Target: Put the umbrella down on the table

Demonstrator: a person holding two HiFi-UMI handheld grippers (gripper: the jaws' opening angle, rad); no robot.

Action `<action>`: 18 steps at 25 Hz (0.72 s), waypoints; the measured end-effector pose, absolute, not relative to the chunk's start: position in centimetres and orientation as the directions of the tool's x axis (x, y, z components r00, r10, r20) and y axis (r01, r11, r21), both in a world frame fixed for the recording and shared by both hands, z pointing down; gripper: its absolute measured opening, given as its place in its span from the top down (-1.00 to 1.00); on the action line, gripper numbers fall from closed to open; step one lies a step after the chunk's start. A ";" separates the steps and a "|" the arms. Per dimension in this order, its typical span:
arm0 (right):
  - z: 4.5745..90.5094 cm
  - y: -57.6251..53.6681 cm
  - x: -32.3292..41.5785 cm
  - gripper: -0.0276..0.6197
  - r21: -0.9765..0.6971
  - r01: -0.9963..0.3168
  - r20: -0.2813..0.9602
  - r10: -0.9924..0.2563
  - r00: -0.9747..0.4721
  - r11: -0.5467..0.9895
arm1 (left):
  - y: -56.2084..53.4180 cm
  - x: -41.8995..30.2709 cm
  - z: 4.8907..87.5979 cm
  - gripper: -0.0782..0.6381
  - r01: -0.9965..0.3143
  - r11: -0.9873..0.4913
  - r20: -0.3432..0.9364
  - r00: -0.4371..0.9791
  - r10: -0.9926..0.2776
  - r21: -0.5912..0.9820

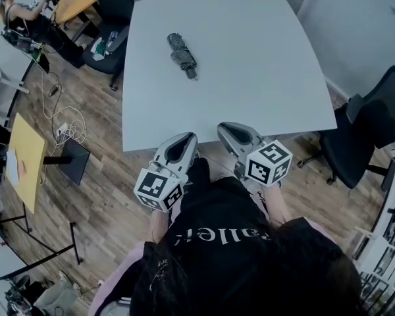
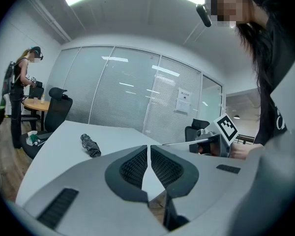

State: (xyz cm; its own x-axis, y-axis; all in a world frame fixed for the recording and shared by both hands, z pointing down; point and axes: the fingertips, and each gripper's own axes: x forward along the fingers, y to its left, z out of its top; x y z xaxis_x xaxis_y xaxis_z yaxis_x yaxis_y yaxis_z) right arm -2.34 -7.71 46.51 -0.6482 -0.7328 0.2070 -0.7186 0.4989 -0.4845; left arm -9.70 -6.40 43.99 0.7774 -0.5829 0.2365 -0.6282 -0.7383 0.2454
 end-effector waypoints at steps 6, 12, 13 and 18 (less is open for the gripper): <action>46.4 -6.5 -3.0 0.81 -0.472 -0.709 0.200 -0.720 -0.665 0.524 | -5.1 -10.0 43.6 0.69 -0.634 -0.745 0.233 0.772 -0.592 0.208; 46.6 -5.9 -2.8 0.81 -0.463 -0.712 0.205 -0.718 -0.665 0.528 | -4.7 -10.1 42.8 0.69 -0.639 -0.749 0.202 0.768 -0.608 0.175; 46.5 -5.9 -2.8 0.81 -0.462 -0.713 0.206 -0.717 -0.665 0.528 | -4.7 -10.2 42.7 0.69 -0.640 -0.748 0.198 0.768 -0.609 0.178; 46.6 -5.5 -2.8 0.81 -0.456 -0.715 0.217 -0.713 -0.666 0.529 | -4.5 -10.5 42.2 0.69 -0.650 -0.738 0.170 0.760 -0.628 0.180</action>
